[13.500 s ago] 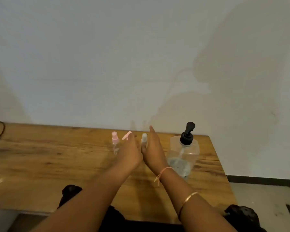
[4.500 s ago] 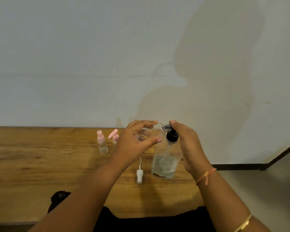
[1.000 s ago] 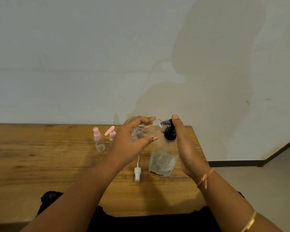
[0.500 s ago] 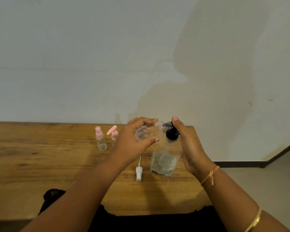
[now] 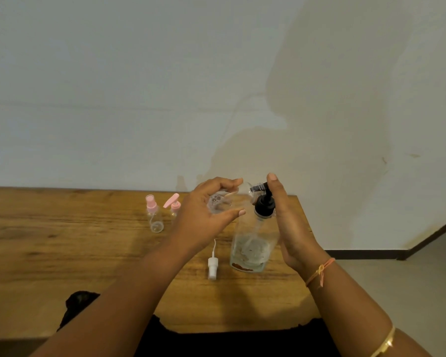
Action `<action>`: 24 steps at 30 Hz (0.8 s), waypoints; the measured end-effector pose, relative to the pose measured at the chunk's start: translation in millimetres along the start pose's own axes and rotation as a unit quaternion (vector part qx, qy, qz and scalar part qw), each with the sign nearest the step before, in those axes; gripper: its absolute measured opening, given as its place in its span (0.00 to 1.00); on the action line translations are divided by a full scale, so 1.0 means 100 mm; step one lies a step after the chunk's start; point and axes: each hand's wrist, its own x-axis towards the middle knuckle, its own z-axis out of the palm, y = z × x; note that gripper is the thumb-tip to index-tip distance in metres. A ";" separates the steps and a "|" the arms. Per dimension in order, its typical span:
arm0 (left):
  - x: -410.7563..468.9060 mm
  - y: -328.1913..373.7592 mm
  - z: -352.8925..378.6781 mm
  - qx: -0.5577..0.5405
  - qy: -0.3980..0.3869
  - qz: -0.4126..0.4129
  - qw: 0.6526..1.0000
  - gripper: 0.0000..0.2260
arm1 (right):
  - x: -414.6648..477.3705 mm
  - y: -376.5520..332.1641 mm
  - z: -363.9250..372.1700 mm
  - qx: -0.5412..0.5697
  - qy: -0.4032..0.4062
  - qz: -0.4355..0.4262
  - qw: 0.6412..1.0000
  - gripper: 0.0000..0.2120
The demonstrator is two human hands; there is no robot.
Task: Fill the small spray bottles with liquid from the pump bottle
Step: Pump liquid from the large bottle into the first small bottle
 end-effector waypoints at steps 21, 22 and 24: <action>-0.02 0.01 0.00 0.031 0.003 0.000 1.000 0.20 | -0.02 -0.02 0.00 -0.010 -0.005 0.003 1.000 0.20; -0.02 0.01 0.00 0.030 0.003 0.001 1.000 0.20 | -0.02 -0.03 0.00 -0.003 -0.005 0.003 1.000 0.19; -0.03 0.00 0.00 0.028 0.001 -0.004 1.000 0.20 | -0.02 -0.02 0.00 -0.002 -0.006 0.005 1.000 0.19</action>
